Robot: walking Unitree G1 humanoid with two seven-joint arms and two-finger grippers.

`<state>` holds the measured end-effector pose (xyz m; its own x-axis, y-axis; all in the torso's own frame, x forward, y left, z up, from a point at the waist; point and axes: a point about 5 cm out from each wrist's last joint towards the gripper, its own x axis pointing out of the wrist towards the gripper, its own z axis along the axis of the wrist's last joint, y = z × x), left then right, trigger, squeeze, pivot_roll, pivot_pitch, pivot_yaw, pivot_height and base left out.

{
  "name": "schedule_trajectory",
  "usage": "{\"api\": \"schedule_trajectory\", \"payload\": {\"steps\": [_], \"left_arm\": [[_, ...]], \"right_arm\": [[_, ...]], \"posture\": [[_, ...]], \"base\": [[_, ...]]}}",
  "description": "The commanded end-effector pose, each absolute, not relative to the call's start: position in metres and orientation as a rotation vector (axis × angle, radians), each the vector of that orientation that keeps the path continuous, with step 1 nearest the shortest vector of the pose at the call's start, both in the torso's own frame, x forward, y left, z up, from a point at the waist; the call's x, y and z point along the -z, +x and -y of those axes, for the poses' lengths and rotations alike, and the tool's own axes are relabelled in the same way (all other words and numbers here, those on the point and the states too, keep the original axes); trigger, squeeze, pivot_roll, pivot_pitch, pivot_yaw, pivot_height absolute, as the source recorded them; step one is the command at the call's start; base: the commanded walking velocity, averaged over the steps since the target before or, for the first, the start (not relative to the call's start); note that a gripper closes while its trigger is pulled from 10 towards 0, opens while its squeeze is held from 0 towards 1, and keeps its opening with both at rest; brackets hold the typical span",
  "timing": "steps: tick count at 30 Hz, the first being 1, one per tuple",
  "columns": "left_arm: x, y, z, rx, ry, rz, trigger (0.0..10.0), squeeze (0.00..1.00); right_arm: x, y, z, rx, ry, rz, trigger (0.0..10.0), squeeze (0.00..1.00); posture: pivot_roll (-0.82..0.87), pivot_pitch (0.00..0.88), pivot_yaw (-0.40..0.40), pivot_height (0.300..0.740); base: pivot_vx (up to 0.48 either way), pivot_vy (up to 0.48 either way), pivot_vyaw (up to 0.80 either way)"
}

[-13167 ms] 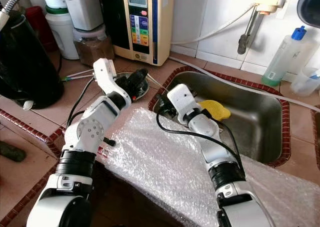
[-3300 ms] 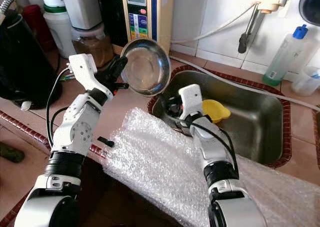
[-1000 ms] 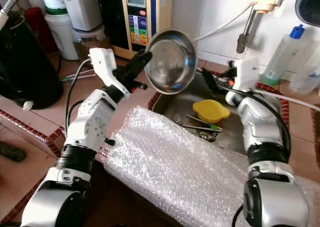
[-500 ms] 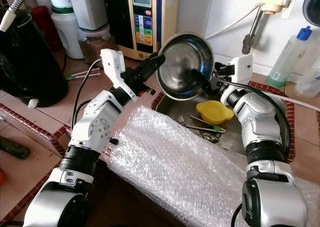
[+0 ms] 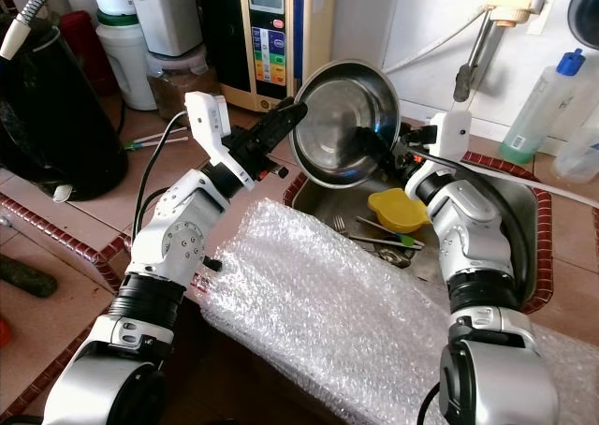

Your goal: Kitchen organization

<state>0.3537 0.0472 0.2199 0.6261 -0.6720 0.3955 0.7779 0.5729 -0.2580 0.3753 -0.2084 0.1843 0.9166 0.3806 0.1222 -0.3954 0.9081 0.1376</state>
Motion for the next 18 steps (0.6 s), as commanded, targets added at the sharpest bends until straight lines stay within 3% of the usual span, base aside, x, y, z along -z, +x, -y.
{"api": "schedule_trajectory", "payload": {"steps": [1, 18], "left_arm": [[-0.225, 0.353, -0.050, 0.873, -0.436, 0.294, 0.0, 0.00], [-0.211, 0.357, -0.052, 0.806, -0.358, 0.234, 0.0, 0.00]], "right_arm": [[-0.183, 0.374, 0.211, -0.381, 0.187, 0.102, 0.0, 0.00], [-0.186, 0.372, 0.223, -0.321, 0.119, 0.118, 0.0, 0.00]], "posture": [[0.04, 0.000, 0.043, 0.740], [0.05, 0.000, 0.041, 0.740]], "base": [[0.000, 0.000, 0.00], [0.000, 0.000, 0.00]]}}
